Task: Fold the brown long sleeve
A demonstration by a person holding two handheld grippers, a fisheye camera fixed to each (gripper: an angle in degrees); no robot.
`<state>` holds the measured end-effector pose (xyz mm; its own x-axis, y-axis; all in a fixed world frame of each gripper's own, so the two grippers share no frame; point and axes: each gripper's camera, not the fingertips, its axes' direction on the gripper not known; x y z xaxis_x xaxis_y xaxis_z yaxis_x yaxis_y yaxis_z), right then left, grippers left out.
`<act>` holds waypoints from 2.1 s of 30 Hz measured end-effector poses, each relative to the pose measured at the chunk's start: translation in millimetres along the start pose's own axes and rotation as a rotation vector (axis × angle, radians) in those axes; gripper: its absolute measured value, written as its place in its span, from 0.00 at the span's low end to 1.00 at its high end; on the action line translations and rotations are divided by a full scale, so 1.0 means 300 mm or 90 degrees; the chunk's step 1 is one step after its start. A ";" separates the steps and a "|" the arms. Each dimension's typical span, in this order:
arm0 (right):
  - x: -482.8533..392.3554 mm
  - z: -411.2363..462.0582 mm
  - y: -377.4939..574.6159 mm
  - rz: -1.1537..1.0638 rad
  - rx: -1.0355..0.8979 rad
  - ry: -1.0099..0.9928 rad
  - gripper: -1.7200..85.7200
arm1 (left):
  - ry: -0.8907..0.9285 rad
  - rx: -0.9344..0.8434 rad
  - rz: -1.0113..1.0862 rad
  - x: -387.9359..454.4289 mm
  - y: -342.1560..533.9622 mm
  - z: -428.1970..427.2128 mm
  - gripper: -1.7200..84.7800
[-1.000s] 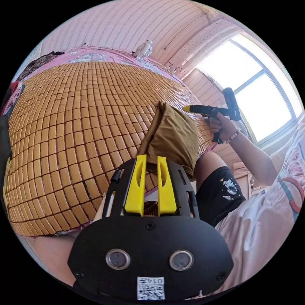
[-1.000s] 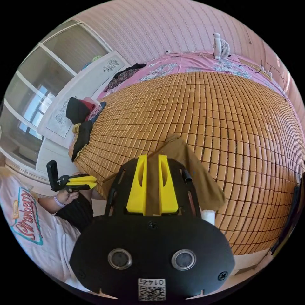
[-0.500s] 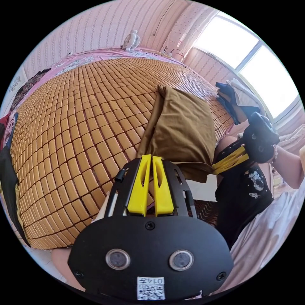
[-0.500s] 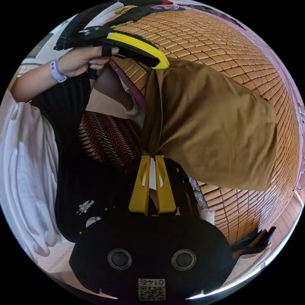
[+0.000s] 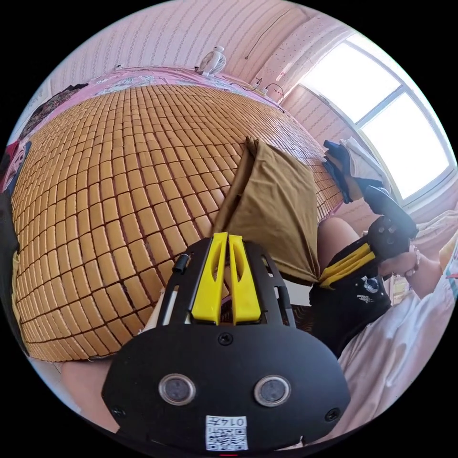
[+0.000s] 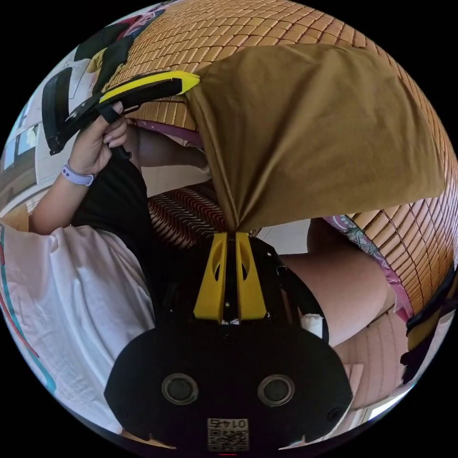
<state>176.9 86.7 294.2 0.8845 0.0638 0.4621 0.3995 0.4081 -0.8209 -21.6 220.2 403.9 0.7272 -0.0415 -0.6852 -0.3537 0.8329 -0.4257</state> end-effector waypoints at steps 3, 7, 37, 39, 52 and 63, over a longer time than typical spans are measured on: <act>-0.045 0.010 0.035 -0.015 -0.012 0.201 0.08 | -0.029 0.020 -0.017 -0.007 0.028 -0.052 0.01; -0.074 -0.030 0.109 -0.090 0.078 0.139 0.10 | -0.003 0.057 -0.021 0.004 0.045 -0.093 0.07; 0.621 -0.227 0.585 0.000 0.678 -0.028 0.02 | -0.037 0.028 0.185 0.397 0.167 -0.168 0.01; 0.647 -0.219 0.705 0.008 0.726 -0.071 0.02 | -0.036 0.034 0.208 0.443 0.180 -0.204 0.01; 0.719 -0.205 1.356 0.074 0.973 -0.110 0.03 | -0.005 0.140 0.326 0.738 0.180 -0.471 0.01; 0.794 -0.341 1.559 0.066 1.029 0.011 0.03 | 0.022 0.224 0.421 0.840 -0.020 -0.500 0.01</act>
<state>599.2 199.7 -14.0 0.8972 0.1447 0.4172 -0.3056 0.8854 0.3503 75.6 122.0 145.3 0.4067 0.5171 -0.7531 -0.4975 0.8168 0.2921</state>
